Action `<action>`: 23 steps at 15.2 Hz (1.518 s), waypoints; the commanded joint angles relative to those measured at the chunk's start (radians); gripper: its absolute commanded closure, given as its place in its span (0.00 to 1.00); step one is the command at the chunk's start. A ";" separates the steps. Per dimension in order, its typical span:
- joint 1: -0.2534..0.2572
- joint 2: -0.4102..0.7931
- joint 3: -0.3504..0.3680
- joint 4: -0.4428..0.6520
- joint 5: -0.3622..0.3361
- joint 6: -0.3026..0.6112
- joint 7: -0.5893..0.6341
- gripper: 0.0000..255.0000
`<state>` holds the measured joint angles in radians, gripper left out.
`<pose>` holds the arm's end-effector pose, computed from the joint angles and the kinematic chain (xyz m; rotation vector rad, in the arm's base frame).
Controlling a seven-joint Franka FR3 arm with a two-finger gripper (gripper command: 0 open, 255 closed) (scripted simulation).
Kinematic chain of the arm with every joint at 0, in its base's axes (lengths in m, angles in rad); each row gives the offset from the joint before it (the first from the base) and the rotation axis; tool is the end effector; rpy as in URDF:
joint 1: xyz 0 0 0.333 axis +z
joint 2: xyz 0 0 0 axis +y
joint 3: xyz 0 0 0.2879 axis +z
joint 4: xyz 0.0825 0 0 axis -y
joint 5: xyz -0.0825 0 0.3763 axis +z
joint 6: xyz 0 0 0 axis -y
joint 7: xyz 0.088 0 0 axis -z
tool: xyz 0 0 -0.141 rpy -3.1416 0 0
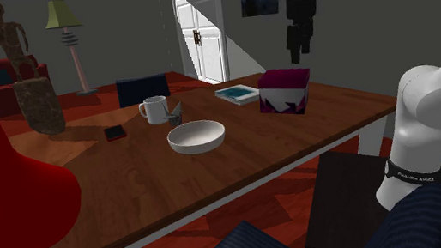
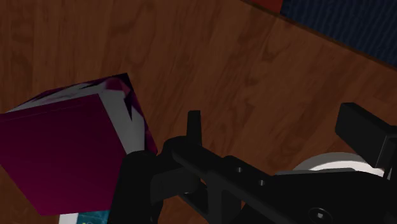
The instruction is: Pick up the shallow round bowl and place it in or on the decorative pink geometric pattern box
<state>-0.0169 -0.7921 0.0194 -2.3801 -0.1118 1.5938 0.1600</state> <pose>0.3195 -0.0138 0.5305 3.0070 -0.2426 0.0234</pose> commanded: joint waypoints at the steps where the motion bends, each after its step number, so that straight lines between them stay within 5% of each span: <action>1: 0.000 0.000 0.000 0.000 0.000 0.000 0.000 0.00; 12: -0.002 0.415 0.029 0.137 0.047 0.244 0.107 0.00; 23: 0.000 0.853 0.043 0.432 0.072 0.359 0.187 0.00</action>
<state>-0.0184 0.0197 0.0616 -1.9812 -0.0415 1.9480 0.3395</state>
